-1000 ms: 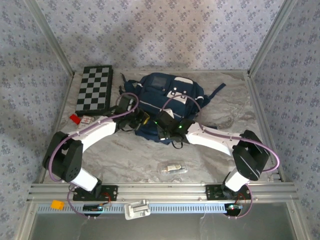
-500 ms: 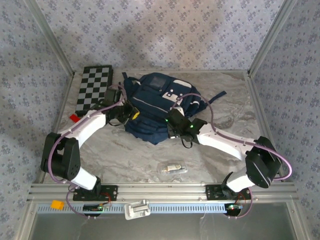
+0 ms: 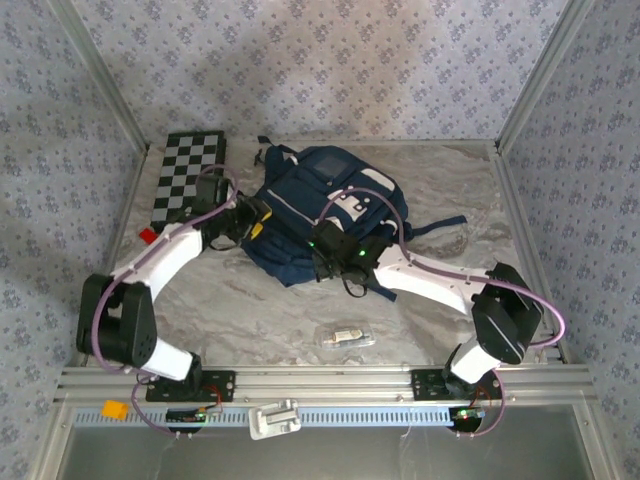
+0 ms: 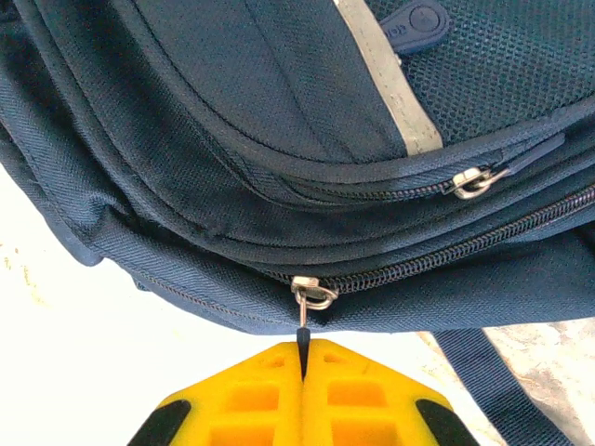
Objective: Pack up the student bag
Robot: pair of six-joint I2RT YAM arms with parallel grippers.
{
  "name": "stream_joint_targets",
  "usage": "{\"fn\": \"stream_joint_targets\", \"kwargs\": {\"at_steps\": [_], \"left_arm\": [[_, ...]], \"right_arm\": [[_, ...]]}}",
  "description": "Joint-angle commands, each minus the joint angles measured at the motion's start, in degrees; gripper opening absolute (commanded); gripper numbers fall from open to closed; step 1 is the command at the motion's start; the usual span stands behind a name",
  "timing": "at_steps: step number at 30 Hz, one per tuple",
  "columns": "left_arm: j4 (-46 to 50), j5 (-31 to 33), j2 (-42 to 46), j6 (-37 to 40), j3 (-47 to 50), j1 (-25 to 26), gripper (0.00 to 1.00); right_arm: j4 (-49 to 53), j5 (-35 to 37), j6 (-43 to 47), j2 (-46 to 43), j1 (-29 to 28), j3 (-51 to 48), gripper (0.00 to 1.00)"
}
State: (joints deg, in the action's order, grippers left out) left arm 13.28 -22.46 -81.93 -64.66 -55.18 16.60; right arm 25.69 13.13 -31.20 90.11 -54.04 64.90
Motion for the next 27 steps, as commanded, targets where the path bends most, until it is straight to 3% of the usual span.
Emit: {"fn": "stream_joint_targets", "kwargs": {"at_steps": [1,9,13,20,27], "left_arm": [[-2.5,2.0,4.6,-5.1,4.3,3.1,0.45],[-6.9,7.7,3.3,-14.9,7.5,13.2,0.41],[-5.2,9.3,-0.1,-15.7,4.0,16.3,0.35],[-5.3,12.3,-3.7,-20.0,3.9,19.5,0.34],[-1.5,17.7,-4.6,-18.9,2.1,19.8,0.12]], "right_arm": [[-2.1,-1.9,-1.6,0.4,-0.2,-1.2,0.0],[-1.8,-0.7,-1.8,0.2,-0.1,-1.4,0.0],[-2.0,-1.1,-1.7,1.0,0.0,-0.7,0.0],[-2.9,-0.8,-1.8,1.5,0.1,-0.8,0.0],[-0.7,1.5,-0.7,2.4,-0.4,0.6,0.0]]}}
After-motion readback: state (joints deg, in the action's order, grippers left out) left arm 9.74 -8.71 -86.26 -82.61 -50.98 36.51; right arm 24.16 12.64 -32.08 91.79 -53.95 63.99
